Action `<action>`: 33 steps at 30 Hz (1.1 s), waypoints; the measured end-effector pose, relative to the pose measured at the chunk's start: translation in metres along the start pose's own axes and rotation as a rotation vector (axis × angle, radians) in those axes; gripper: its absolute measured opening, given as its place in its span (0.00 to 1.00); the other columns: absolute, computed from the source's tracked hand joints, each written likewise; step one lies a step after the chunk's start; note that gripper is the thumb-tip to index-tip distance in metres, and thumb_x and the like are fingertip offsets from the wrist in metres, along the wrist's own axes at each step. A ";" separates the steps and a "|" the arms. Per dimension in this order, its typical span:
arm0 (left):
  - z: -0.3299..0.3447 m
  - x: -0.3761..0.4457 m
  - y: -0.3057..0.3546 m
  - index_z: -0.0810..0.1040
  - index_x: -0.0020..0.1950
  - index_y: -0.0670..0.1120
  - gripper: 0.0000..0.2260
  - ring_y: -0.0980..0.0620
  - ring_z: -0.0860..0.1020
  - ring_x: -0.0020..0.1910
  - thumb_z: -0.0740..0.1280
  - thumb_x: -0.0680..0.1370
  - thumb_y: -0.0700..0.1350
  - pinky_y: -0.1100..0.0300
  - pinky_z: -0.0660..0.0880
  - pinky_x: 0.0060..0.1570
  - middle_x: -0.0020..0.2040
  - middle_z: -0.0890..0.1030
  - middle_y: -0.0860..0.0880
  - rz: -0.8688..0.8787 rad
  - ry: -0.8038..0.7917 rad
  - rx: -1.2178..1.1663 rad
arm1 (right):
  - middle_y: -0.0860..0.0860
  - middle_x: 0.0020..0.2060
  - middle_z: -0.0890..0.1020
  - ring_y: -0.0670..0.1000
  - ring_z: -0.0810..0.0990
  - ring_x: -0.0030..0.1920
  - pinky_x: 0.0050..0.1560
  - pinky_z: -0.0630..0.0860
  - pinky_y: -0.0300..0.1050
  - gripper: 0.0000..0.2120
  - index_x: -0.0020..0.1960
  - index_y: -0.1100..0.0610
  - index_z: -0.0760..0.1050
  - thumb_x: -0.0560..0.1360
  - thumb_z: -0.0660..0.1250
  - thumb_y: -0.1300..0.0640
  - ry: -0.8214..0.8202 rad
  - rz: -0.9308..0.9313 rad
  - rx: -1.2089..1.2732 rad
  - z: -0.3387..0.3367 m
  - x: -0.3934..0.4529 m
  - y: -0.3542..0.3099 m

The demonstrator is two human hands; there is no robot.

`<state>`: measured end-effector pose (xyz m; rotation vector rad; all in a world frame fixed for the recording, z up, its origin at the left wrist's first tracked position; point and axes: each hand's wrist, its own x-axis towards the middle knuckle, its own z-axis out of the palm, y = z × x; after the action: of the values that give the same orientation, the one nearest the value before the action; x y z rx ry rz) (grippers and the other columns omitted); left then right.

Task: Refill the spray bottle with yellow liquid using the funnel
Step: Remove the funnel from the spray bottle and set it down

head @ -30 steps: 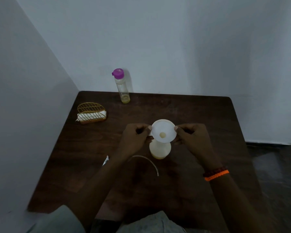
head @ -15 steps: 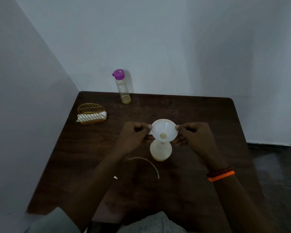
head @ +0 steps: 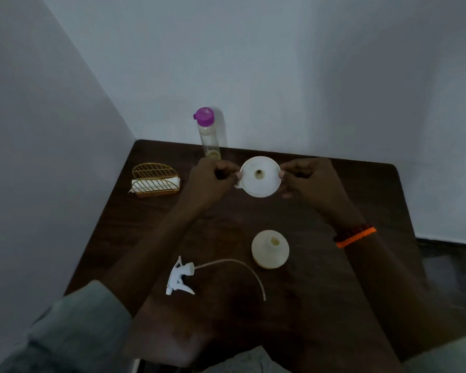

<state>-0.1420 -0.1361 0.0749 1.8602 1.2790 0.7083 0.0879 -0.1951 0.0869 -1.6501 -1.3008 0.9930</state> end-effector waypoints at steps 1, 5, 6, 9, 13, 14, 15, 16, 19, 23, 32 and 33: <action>0.001 0.009 -0.008 0.85 0.55 0.48 0.08 0.60 0.82 0.50 0.71 0.77 0.44 0.68 0.76 0.50 0.50 0.86 0.53 -0.007 0.011 0.043 | 0.54 0.46 0.87 0.50 0.87 0.41 0.40 0.85 0.46 0.10 0.57 0.61 0.83 0.77 0.71 0.61 -0.006 0.000 -0.020 0.005 0.012 0.004; 0.013 0.047 -0.042 0.85 0.54 0.46 0.09 0.60 0.80 0.49 0.73 0.75 0.44 0.79 0.69 0.42 0.52 0.84 0.50 -0.029 0.079 0.178 | 0.56 0.47 0.87 0.50 0.87 0.42 0.39 0.85 0.47 0.10 0.56 0.60 0.84 0.75 0.72 0.62 0.003 0.015 -0.034 0.022 0.062 0.024; 0.017 0.055 -0.050 0.85 0.54 0.45 0.09 0.61 0.79 0.49 0.73 0.74 0.43 0.79 0.70 0.43 0.52 0.84 0.49 -0.034 0.084 0.195 | 0.56 0.47 0.87 0.51 0.87 0.42 0.39 0.85 0.48 0.09 0.55 0.60 0.84 0.75 0.72 0.62 0.011 0.024 -0.032 0.026 0.072 0.029; 0.030 0.077 -0.073 0.85 0.55 0.44 0.10 0.59 0.79 0.50 0.73 0.75 0.42 0.71 0.75 0.50 0.53 0.84 0.48 -0.053 0.083 0.216 | 0.55 0.45 0.87 0.52 0.87 0.42 0.41 0.86 0.51 0.08 0.54 0.60 0.85 0.75 0.73 0.63 0.024 0.068 -0.047 0.038 0.100 0.045; 0.043 0.097 -0.100 0.84 0.56 0.42 0.10 0.57 0.80 0.51 0.72 0.75 0.40 0.70 0.75 0.51 0.53 0.84 0.46 -0.117 0.040 0.207 | 0.55 0.44 0.87 0.52 0.87 0.43 0.42 0.85 0.51 0.08 0.52 0.60 0.85 0.74 0.73 0.63 -0.004 0.105 -0.075 0.053 0.125 0.066; 0.047 0.100 -0.106 0.83 0.55 0.43 0.09 0.56 0.80 0.51 0.72 0.75 0.40 0.66 0.77 0.52 0.54 0.84 0.46 -0.135 0.040 0.203 | 0.55 0.45 0.87 0.52 0.87 0.43 0.42 0.85 0.50 0.08 0.52 0.60 0.85 0.73 0.73 0.63 -0.012 0.109 -0.082 0.056 0.131 0.073; 0.049 0.103 -0.109 0.83 0.56 0.43 0.09 0.54 0.81 0.52 0.72 0.75 0.40 0.63 0.77 0.54 0.54 0.84 0.46 -0.149 0.038 0.205 | 0.55 0.46 0.87 0.52 0.87 0.44 0.42 0.85 0.49 0.08 0.52 0.60 0.86 0.73 0.73 0.63 -0.015 0.119 -0.086 0.059 0.136 0.079; 0.052 0.106 -0.113 0.83 0.56 0.43 0.09 0.52 0.81 0.53 0.71 0.76 0.40 0.62 0.77 0.54 0.55 0.84 0.45 -0.166 0.031 0.210 | 0.54 0.46 0.87 0.51 0.87 0.45 0.43 0.85 0.49 0.08 0.52 0.59 0.86 0.73 0.74 0.62 -0.013 0.131 -0.088 0.061 0.140 0.084; 0.058 0.113 -0.122 0.82 0.57 0.42 0.09 0.51 0.80 0.54 0.70 0.77 0.39 0.65 0.72 0.51 0.56 0.83 0.44 -0.211 0.014 0.214 | 0.51 0.45 0.87 0.48 0.86 0.46 0.49 0.85 0.51 0.07 0.50 0.56 0.86 0.71 0.75 0.60 0.004 0.159 -0.109 0.069 0.154 0.099; 0.065 0.119 -0.133 0.82 0.57 0.42 0.09 0.50 0.80 0.53 0.69 0.78 0.40 0.64 0.71 0.50 0.55 0.83 0.44 -0.223 -0.002 0.233 | 0.53 0.49 0.85 0.50 0.85 0.49 0.51 0.84 0.53 0.07 0.48 0.54 0.86 0.70 0.76 0.57 0.023 0.193 -0.112 0.076 0.165 0.114; 0.073 0.123 -0.145 0.82 0.59 0.43 0.10 0.49 0.80 0.56 0.68 0.79 0.42 0.63 0.72 0.54 0.58 0.83 0.45 -0.216 -0.035 0.231 | 0.55 0.48 0.86 0.50 0.86 0.44 0.44 0.85 0.46 0.09 0.52 0.59 0.85 0.73 0.75 0.61 -0.025 0.180 -0.110 0.072 0.167 0.120; 0.073 0.124 -0.144 0.82 0.59 0.43 0.10 0.49 0.80 0.55 0.68 0.79 0.42 0.61 0.73 0.55 0.57 0.83 0.45 -0.209 -0.039 0.240 | 0.55 0.48 0.86 0.50 0.86 0.44 0.43 0.85 0.45 0.09 0.53 0.60 0.85 0.73 0.75 0.61 -0.032 0.179 -0.104 0.071 0.166 0.119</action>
<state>-0.1174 -0.0093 -0.0821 1.8797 1.5617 0.4196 0.0924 -0.0427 -0.0666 -1.8628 -1.2610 1.0758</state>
